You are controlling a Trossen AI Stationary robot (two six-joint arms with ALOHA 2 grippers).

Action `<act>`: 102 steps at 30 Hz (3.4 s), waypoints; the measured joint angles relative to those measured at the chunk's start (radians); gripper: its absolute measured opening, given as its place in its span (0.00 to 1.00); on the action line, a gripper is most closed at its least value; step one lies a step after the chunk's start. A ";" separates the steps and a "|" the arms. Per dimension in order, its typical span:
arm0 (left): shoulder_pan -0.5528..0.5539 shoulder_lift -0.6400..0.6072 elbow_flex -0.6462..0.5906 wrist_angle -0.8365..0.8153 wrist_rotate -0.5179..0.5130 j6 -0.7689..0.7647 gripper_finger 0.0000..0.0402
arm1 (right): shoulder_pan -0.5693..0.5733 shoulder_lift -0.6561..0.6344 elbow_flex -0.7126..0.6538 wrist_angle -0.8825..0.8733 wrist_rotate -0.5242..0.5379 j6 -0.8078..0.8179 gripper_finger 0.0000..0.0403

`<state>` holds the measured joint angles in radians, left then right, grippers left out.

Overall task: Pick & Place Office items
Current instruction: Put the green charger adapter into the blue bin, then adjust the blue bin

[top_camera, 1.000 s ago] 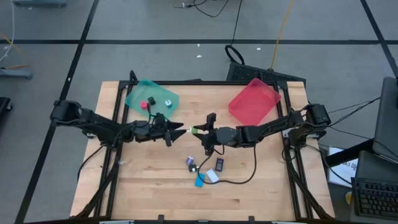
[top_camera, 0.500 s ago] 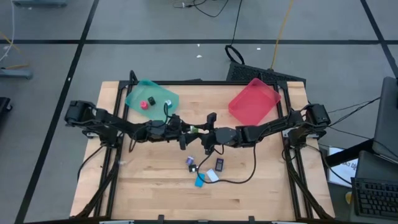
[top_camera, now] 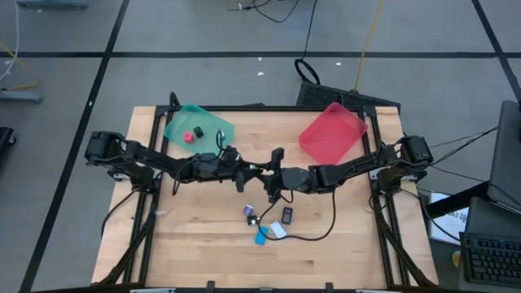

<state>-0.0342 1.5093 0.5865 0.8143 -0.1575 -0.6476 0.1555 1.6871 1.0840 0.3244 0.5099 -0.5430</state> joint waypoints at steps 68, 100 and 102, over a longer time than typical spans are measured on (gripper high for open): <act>0.637 -0.141 0.000 -1.195 -0.008 0.064 0.47 | -0.032 -0.655 -0.661 0.374 -0.198 0.520 0.42; 0.319 -0.533 0.126 -0.894 0.084 0.419 0.46 | -0.029 -0.651 -0.661 0.344 -0.213 0.560 0.42; 0.264 -0.538 0.099 -0.822 0.091 0.427 0.45 | -0.029 -0.648 -0.661 0.347 -0.234 0.561 0.42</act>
<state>0.2301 0.9710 0.6850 -0.0073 -0.0669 -0.2204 0.1265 1.0393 0.4232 0.6713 0.2761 0.0178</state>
